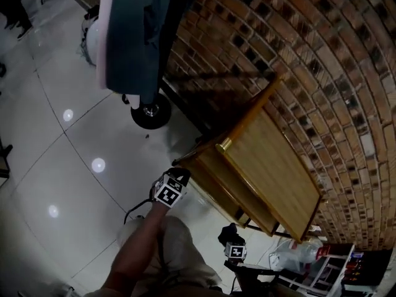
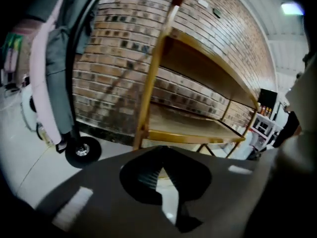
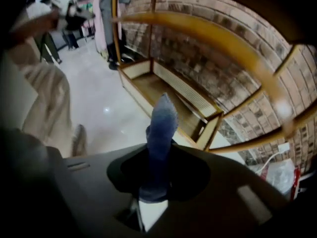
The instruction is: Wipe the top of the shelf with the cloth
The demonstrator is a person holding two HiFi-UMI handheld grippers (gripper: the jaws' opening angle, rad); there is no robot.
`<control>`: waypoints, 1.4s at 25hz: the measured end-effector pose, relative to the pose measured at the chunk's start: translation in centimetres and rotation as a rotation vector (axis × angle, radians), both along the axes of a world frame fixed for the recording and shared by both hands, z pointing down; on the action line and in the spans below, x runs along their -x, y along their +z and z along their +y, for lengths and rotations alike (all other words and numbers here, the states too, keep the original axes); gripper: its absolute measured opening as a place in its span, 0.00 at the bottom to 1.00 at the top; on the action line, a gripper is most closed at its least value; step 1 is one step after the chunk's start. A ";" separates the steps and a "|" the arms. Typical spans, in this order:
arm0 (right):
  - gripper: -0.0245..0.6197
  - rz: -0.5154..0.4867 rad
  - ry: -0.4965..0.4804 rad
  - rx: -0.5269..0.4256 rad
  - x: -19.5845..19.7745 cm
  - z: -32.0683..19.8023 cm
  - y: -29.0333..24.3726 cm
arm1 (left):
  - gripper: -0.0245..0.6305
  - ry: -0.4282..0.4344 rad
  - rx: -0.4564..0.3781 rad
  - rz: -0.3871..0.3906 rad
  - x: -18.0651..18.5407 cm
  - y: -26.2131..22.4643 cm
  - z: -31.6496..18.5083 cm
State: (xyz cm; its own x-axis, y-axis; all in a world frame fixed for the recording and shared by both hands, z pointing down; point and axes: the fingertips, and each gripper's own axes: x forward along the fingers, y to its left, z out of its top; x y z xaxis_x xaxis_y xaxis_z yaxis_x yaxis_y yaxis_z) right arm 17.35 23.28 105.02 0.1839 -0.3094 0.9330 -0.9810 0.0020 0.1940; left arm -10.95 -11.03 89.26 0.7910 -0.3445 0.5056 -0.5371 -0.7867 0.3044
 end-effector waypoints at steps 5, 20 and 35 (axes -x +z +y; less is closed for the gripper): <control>0.17 -0.119 -0.107 -0.054 5.4 -2.2 -12.5 | 0.04 -0.073 -0.025 -0.132 5.5 0.5 4.4; 0.17 -0.097 -0.136 -0.384 10.9 -14.3 -57.4 | 0.04 0.217 -0.124 -0.093 6.7 -44.4 12.1; 0.17 -0.166 -0.031 -1.007 9.8 -22.3 -90.5 | 0.04 0.276 -0.305 0.083 5.1 -68.0 0.3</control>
State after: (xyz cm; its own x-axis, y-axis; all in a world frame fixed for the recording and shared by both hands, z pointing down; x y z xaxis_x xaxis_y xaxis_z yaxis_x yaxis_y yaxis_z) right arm 7.56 0.96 14.50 0.0544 -0.9667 0.2500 -0.9980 -0.0610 -0.0187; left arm -16.02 -10.70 21.25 0.9083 -0.2383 0.3439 -0.2774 -0.9583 0.0687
